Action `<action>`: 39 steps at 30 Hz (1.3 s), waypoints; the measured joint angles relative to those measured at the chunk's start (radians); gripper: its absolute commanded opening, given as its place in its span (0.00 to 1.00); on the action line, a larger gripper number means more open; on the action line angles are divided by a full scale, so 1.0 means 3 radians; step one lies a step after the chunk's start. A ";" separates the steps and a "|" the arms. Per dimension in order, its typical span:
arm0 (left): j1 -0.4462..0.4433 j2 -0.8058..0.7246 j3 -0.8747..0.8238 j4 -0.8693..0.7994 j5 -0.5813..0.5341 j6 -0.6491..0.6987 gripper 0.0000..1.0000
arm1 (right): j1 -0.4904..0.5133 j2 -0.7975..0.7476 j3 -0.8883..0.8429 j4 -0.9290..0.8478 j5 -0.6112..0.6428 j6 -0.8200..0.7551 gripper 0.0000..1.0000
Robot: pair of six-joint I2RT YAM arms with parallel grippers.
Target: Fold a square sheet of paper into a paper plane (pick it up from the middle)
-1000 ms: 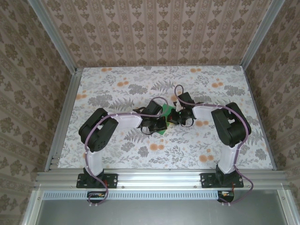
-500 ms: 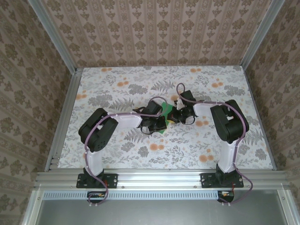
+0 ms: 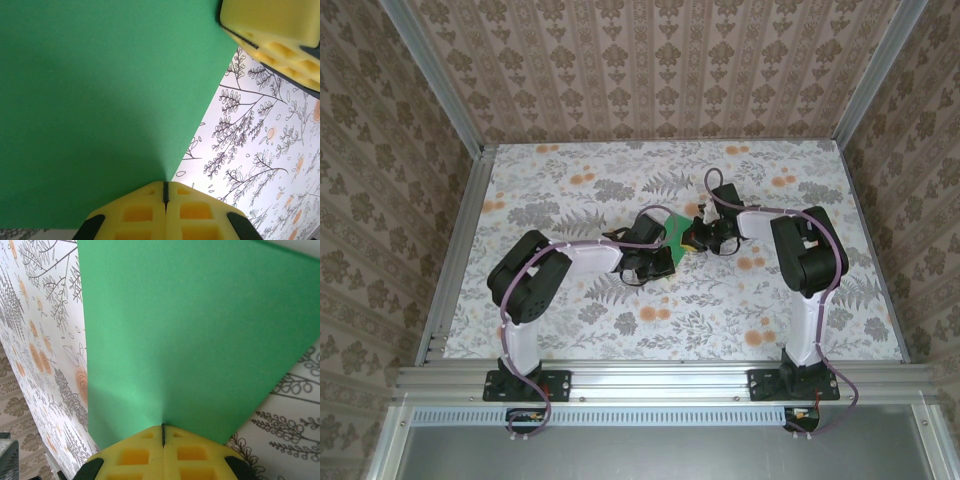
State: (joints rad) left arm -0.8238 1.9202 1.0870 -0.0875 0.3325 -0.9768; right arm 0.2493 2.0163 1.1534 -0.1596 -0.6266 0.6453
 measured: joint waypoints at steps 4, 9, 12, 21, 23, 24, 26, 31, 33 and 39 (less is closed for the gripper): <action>0.0001 0.0000 0.0000 -0.0003 0.0000 0.0000 0.04 | -0.0036 0.0043 0.0062 -0.0017 -0.0024 -0.0036 0.01; 0.0001 0.0001 0.0000 -0.0005 0.0001 0.0000 0.04 | -0.0153 0.0112 0.0174 -0.0004 0.0019 -0.0047 0.02; 0.0001 0.0009 0.0008 -0.0017 0.0003 0.0000 0.03 | -0.0225 0.0146 0.0225 0.0004 0.0038 -0.0047 0.03; 0.0001 0.0034 0.0057 -0.0061 0.0005 0.0001 0.03 | -0.0301 0.0233 0.0326 -0.0022 -0.0041 -0.0009 0.03; 0.0001 0.0042 0.0067 -0.0062 0.0004 0.0003 0.03 | -0.0324 0.0262 0.0364 -0.0025 -0.0072 0.0034 0.03; 0.0000 0.0045 0.0071 -0.0065 0.0004 0.0003 0.03 | -0.0338 0.0280 0.0390 -0.0027 -0.0074 0.0046 0.03; 0.0000 0.0045 0.0074 -0.0067 0.0005 0.0003 0.03 | -0.0373 0.0318 0.0459 -0.0029 -0.0061 0.0058 0.03; 0.0000 0.0045 0.0074 -0.0081 0.0015 0.0003 0.03 | -0.0493 0.0404 0.0632 -0.0028 0.0099 0.0067 0.03; -0.0003 0.0043 0.0075 -0.0107 0.0036 0.0003 0.03 | -0.0520 0.0422 0.0684 -0.0042 0.0156 0.0066 0.03; -0.0020 0.0013 0.0083 -0.0189 0.0034 0.0032 0.07 | -0.0542 0.0412 0.0738 -0.0085 0.0324 0.0051 0.05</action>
State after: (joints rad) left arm -0.8299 1.9240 1.1118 -0.1444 0.3428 -0.9672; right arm 0.0868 2.1399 1.3746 -0.1852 -0.5293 0.6605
